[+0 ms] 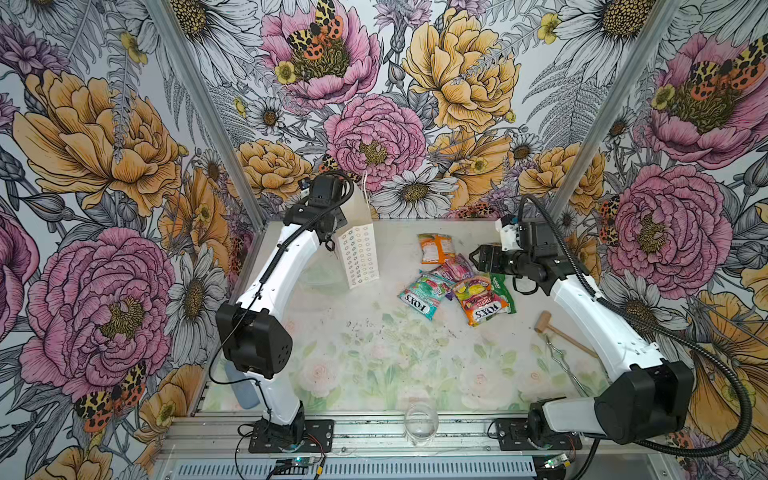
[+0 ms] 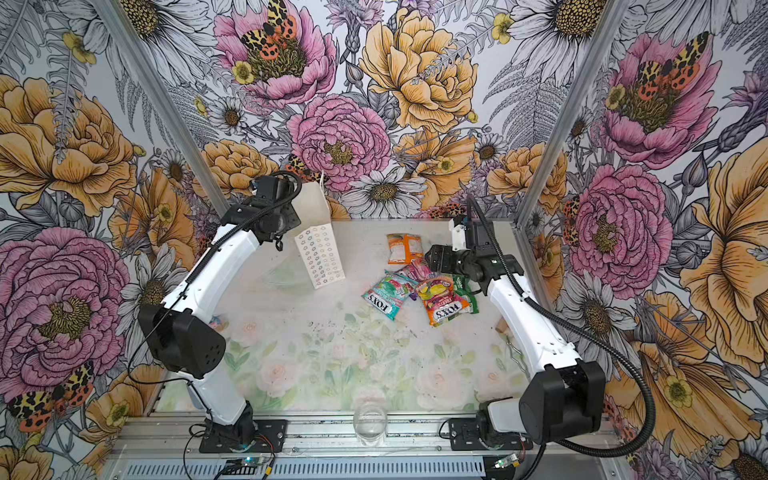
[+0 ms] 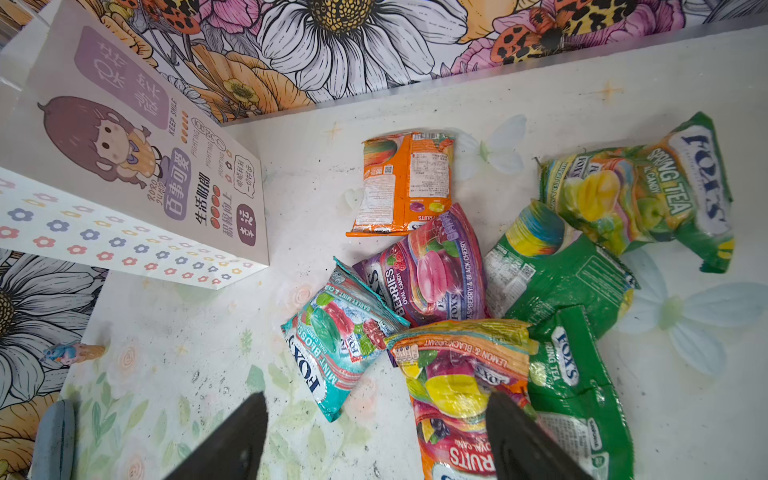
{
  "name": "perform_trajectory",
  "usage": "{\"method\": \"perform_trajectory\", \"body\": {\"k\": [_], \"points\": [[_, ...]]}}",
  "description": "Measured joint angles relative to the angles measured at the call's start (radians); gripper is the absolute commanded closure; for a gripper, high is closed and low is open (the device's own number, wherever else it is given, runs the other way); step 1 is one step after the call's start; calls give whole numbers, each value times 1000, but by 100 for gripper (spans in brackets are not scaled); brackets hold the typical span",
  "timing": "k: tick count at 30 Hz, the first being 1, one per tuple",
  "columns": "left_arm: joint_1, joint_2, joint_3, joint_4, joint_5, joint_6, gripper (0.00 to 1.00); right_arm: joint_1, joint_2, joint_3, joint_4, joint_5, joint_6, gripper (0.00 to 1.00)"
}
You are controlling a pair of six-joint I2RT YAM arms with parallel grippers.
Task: Place the snacks into the paper bag
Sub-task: 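Close the left gripper on the bag edge while the right hovers over candy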
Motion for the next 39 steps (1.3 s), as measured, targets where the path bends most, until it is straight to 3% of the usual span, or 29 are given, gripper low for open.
{"method": "perform_trajectory", "body": {"k": [14, 28, 39], "points": [[0, 24, 0, 0, 0, 0, 56, 0, 0, 0, 0, 0, 0, 16], [0, 78, 3, 0, 1, 0, 67, 0, 0, -1, 1, 0, 0, 16], [0, 77, 4, 0, 1, 1, 62, 0, 0, -2, 1, 0, 0, 16]]}}
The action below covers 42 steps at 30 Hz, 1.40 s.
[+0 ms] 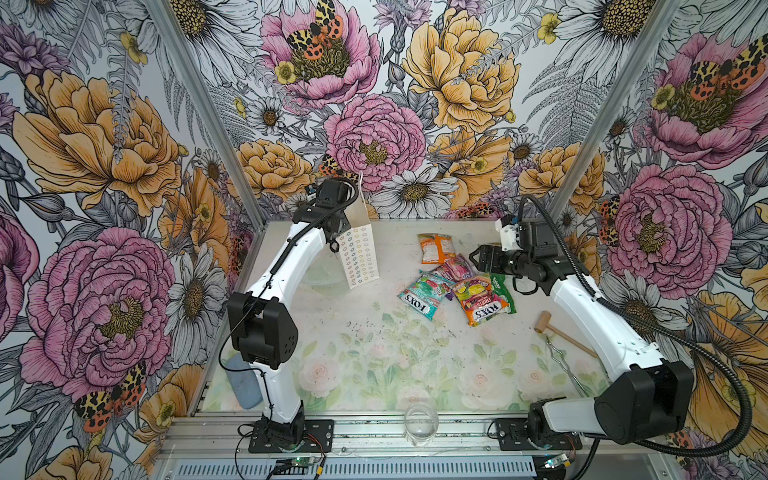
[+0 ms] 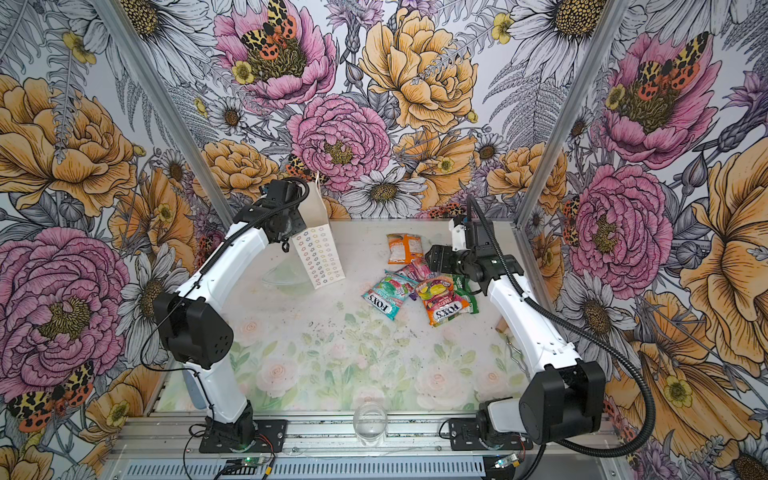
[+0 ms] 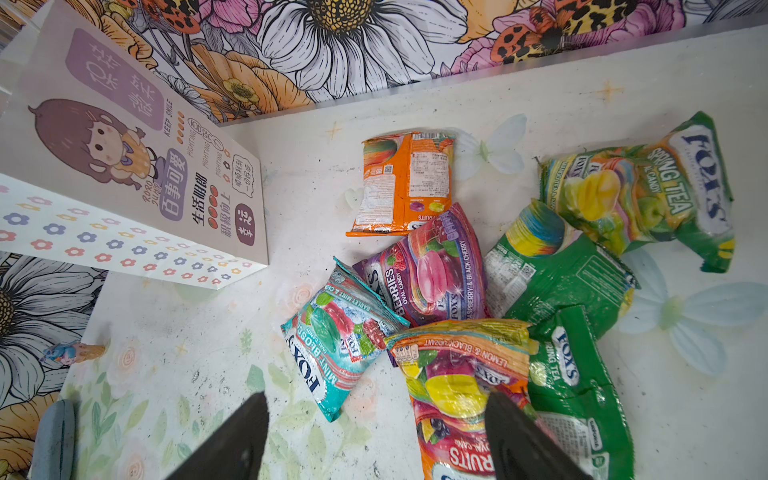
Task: Place the snacks into the paper bag
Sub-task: 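Close the left gripper on the bag edge while the right hovers over candy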
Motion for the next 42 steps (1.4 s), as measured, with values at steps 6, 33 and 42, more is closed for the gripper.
{"method": "perform_trajectory", "body": {"k": [6, 33, 42], "points": [[0, -2, 0, 0, 0, -1, 58, 0, 0, -1, 1, 0, 7, 16], [1, -31, 0, 0, 15, -3, 73, 0, 0, -13, 2, -1, 7, 18], [1, -31, 0, 0, 23, -2, 88, 0, 0, -14, 2, -1, 7, 19]]}}
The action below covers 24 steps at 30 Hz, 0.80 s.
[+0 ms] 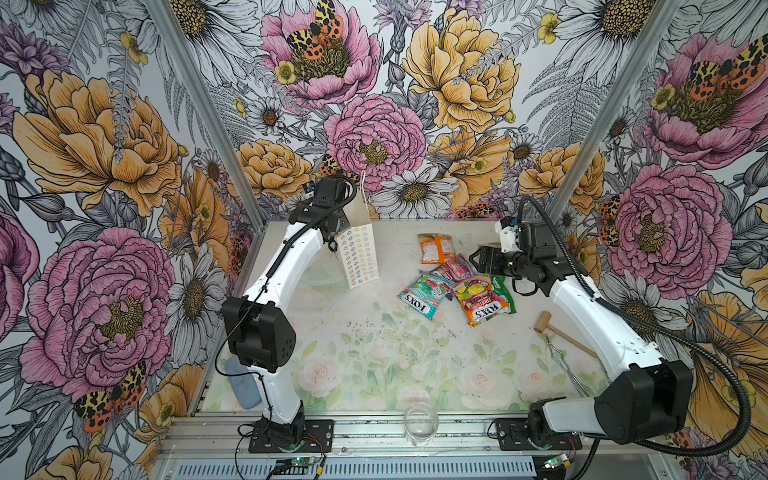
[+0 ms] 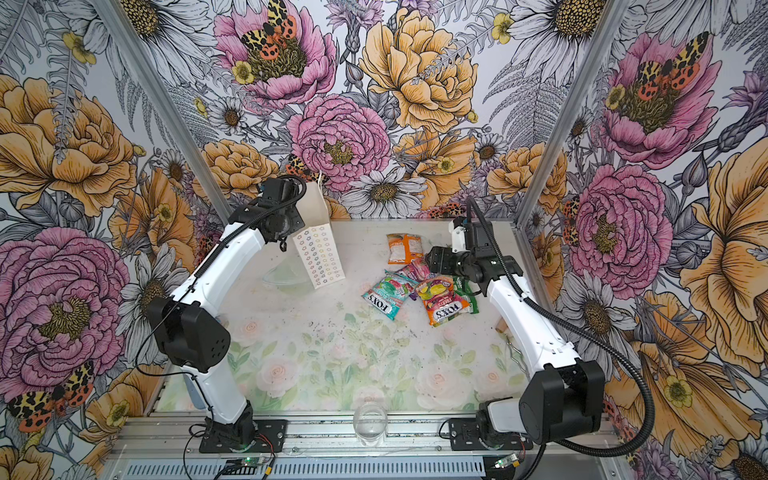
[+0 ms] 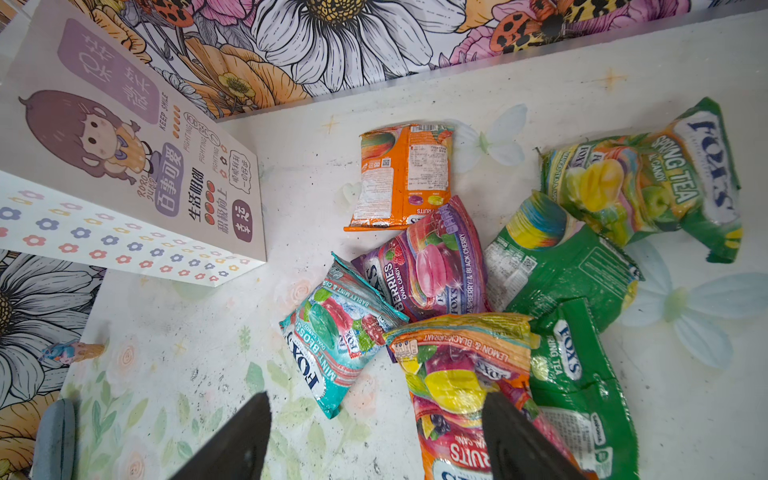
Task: Place the snacks into the paper bag
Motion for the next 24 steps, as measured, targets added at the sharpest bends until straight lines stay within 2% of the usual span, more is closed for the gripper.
{"method": "perform_trajectory", "body": {"k": [7, 15, 24], "points": [[1, 0, 0, 2, 8, 2, 100, 0, 0, 0, 0, 0, 3, 19], [1, -28, -49, 53, 40, 18, 100, 0, -11, -1, 0, -6, 15, 20], [-15, -164, -200, 160, 129, 56, 100, 0, -32, -7, 0, -22, 41, 21]]}}
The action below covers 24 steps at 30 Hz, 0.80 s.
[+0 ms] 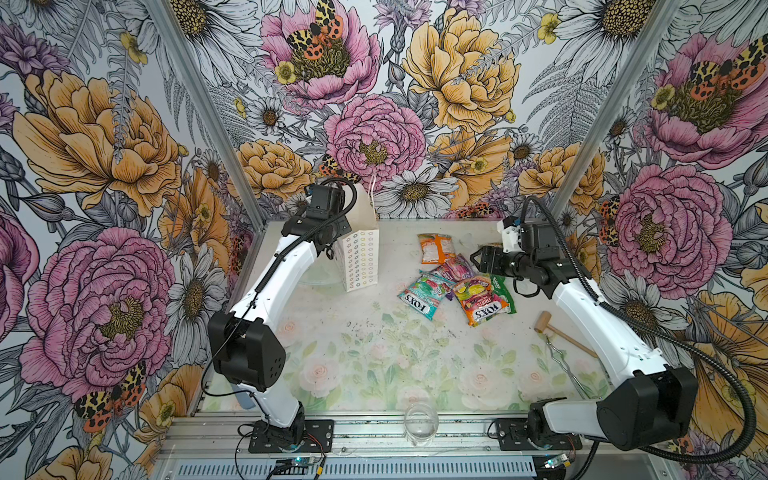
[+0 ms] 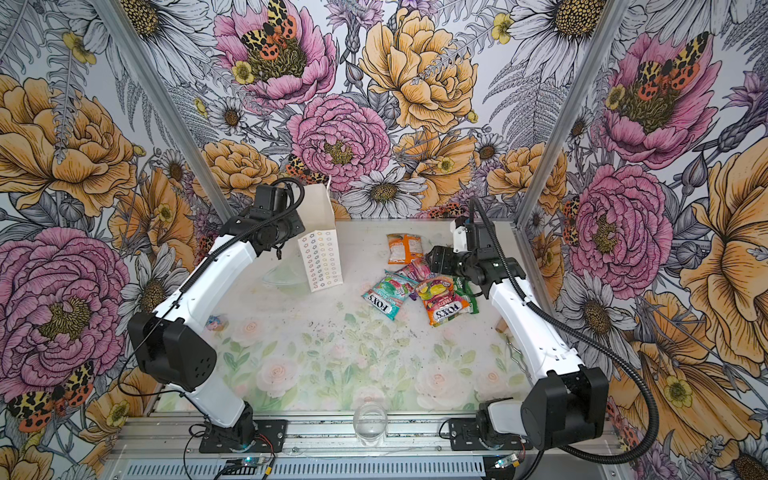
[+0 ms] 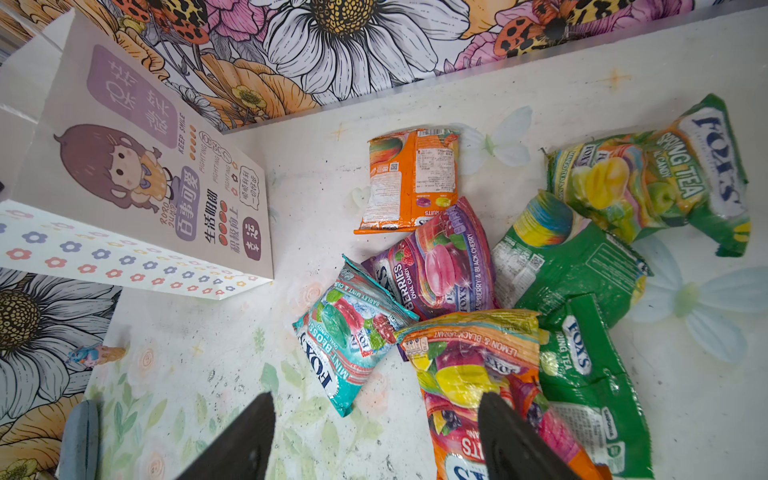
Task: Place the snacks into the paper bag
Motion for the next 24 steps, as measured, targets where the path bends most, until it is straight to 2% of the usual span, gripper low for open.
{"method": "perform_trajectory", "body": {"k": [5, 15, 24], "points": [[-19, -97, -92, 54, 55, 14, 100, 0, -23, -17, 0, -14, 25, 23], [-26, -337, -381, 211, 168, -3, 100, 26, -79, -102, 0, -14, 101, 23], [-26, -395, -467, 285, 240, -24, 100, 98, -80, -176, 0, 16, 198, 17]]}}
